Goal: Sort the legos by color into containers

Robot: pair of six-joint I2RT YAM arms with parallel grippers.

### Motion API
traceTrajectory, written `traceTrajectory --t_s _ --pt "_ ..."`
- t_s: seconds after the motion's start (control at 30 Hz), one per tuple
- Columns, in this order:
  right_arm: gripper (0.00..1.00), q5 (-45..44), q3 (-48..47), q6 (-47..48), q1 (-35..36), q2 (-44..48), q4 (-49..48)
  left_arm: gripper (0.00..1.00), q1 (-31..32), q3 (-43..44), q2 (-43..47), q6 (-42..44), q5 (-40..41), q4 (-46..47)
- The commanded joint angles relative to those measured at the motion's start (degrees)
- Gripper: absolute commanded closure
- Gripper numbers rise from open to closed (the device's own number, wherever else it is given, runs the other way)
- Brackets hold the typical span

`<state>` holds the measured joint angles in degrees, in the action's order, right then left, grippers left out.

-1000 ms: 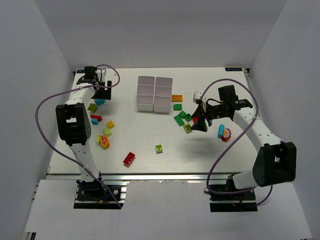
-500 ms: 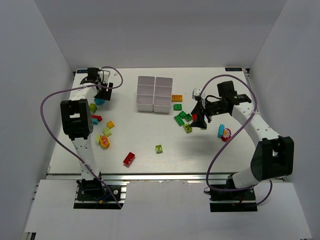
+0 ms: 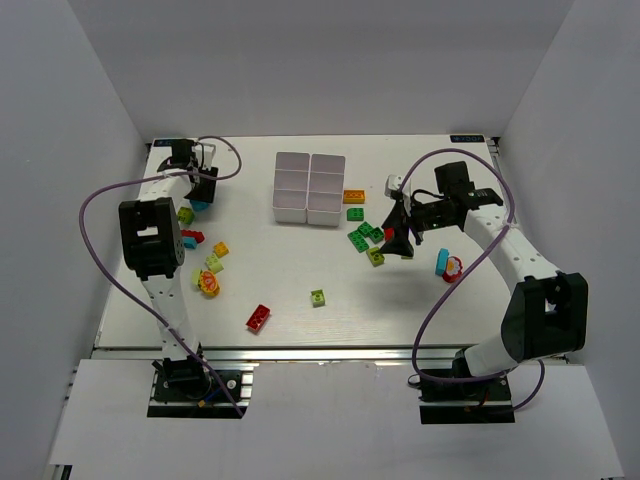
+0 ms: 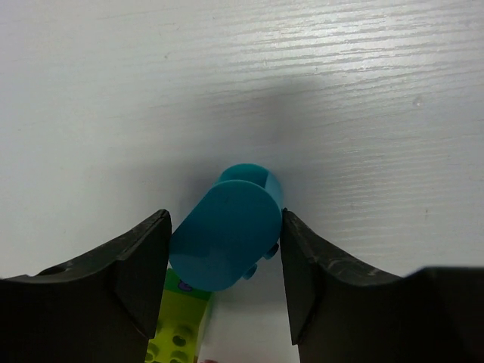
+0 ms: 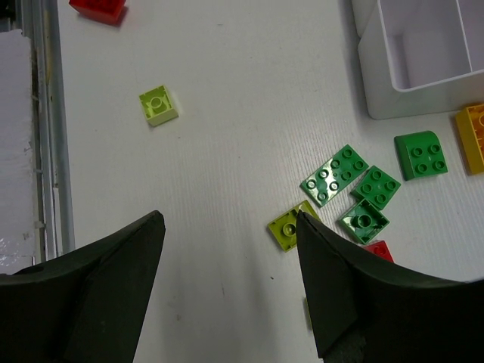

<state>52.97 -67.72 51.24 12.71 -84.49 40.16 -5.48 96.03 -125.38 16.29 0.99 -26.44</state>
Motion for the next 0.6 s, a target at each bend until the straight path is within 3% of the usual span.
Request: traceTrajectory --t_s 0.0,0.33,0.47,0.57 --pt "0.25 2.05 -0.92 -0.62 -0.23 1.43 -1.23 0.39 -0.32 -0.4 0.31 -1.79 -0.91 1.74" --pt "0.25 1.96 1.63 -2.02 -0.32 4.15 -3.42 0.87 -0.41 -4.26 6.02 -10.58 -10.91 4.72" --pt "0.25 2.05 2.95 -2.9 -0.23 5.47 -4.48 0.98 -0.33 -8.57 11.82 -15.14 -15.75 6.04" --pt "0.26 2.31 3.83 -3.43 -0.32 6.26 -5.0 0.98 -0.33 -13.75 17.7 -18.22 -18.74 8.49"
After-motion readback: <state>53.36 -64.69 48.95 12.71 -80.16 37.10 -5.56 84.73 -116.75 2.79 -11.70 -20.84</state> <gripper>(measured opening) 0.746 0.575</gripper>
